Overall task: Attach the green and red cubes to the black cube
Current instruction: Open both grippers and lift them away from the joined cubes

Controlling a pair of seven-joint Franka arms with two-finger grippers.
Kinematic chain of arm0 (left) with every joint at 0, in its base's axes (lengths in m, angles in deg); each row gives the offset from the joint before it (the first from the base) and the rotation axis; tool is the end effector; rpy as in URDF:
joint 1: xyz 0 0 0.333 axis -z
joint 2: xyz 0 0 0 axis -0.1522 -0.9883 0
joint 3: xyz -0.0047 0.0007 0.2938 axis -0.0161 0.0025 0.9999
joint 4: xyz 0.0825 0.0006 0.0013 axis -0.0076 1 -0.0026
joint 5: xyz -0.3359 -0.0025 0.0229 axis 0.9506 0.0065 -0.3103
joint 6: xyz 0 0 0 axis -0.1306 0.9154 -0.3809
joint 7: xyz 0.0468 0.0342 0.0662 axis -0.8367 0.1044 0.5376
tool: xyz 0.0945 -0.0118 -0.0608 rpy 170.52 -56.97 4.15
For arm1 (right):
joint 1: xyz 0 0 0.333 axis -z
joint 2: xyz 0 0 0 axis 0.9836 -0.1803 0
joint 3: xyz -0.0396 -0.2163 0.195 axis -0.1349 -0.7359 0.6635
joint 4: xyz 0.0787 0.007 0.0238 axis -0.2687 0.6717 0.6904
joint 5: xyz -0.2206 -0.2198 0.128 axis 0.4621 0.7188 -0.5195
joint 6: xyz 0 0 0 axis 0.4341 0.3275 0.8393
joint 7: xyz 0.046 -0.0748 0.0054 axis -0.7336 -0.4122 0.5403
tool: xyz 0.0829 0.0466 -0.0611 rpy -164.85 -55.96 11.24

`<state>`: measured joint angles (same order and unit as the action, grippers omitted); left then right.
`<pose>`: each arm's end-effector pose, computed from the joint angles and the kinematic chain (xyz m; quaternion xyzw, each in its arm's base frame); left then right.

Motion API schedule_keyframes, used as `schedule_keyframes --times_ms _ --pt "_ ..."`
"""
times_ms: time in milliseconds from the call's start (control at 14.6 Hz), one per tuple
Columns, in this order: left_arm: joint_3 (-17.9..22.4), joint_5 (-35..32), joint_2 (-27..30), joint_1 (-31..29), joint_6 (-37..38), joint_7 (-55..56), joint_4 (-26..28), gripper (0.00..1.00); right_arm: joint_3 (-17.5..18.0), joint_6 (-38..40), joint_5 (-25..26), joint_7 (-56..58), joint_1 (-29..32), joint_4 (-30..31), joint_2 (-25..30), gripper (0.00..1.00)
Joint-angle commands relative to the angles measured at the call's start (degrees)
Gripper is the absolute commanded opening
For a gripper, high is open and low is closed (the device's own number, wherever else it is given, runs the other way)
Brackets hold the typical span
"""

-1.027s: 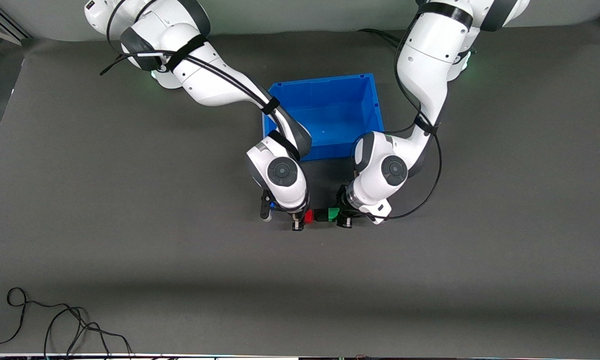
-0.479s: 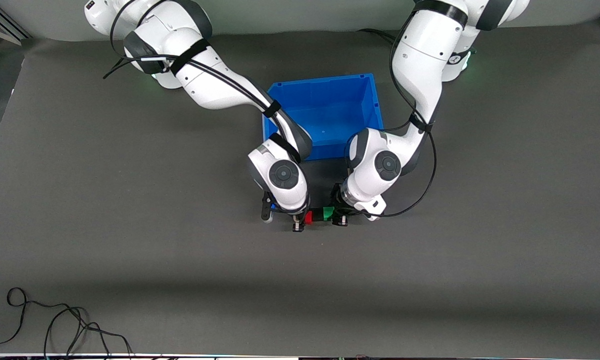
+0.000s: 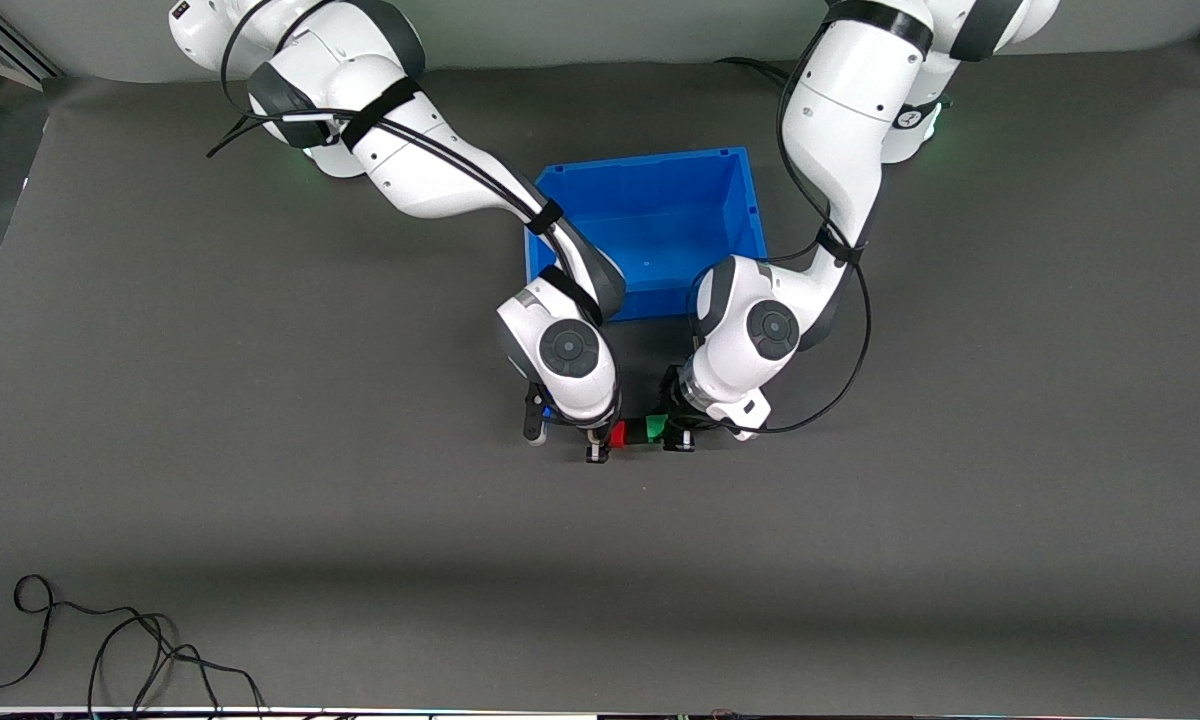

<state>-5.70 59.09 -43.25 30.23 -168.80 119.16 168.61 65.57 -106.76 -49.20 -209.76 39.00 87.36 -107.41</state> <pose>0.5270 -0.3629 0.2057 0.6836 0.7053 -0.0952 0.1619 0.5439 0.4480 0.1850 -0.6713 0.7400 0.0001 0.0414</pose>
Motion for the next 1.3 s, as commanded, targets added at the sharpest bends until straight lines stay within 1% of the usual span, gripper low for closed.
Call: schedule_keyframes --times_ms 0,205,342,479,548,616,822,959,1096,1233 --pt "1.0 0.3 -0.6 0.8 -0.4 0.6 -0.9 1.0 -0.5 0.4 0.0 0.0 -0.3 -2.8 -2.3 0.0" --pt "1.2 -0.6 -0.1 -0.9 0.6 0.5 -0.7 1.0 -0.5 0.2 0.0 0.5 -0.3 -2.8 -2.3 0.0" --pt "1.4 -2.5 0.6 -2.7 1.1 0.2 -0.4 1.0 -0.5 0.2 -0.2 0.6 -0.2 -3.0 -2.2 0.0" --pt "1.4 -3.8 1.3 -5.1 3.6 -1.5 -0.3 1.0 -0.4 0.1 -0.4 0.6 -0.1 -3.5 -2.0 0.32" --pt "1.4 -4.4 2.1 -6.8 5.2 -3.7 -0.1 1.0 -0.4 0.1 -0.5 0.7 -0.1 -4.0 -2.0 0.56" --pt "1.5 -4.5 3.4 -8.5 6.7 -6.8 0.6 1.0 -0.5 0.2 -0.3 1.4 -0.1 -4.3 -1.8 1.0" --pt "1.5 -4.6 9.7 -14.6 11.4 -20.4 4.9 1.0 -0.5 0.8 -0.7 3.0 0.0 -5.0 0.3 1.0" --pt "1.8 -5.7 14.8 -19.7 18.0 -29.8 6.9 1.0 -0.5 2.3 -0.8 3.2 0.7 -5.0 3.0 1.0" --pt "2.0 -10.6 19.3 -25.5 27.4 -37.6 6.6 1.0 -0.5 6.5 -0.8 7.4 0.8 -5.0 6.9 1.0" --pt "2.0 -17.8 23.7 -29.7 34.5 -46.1 6.4 1.0 -0.4 14.4 -1.0 13.5 2.5 -5.0 12.2 1.0"
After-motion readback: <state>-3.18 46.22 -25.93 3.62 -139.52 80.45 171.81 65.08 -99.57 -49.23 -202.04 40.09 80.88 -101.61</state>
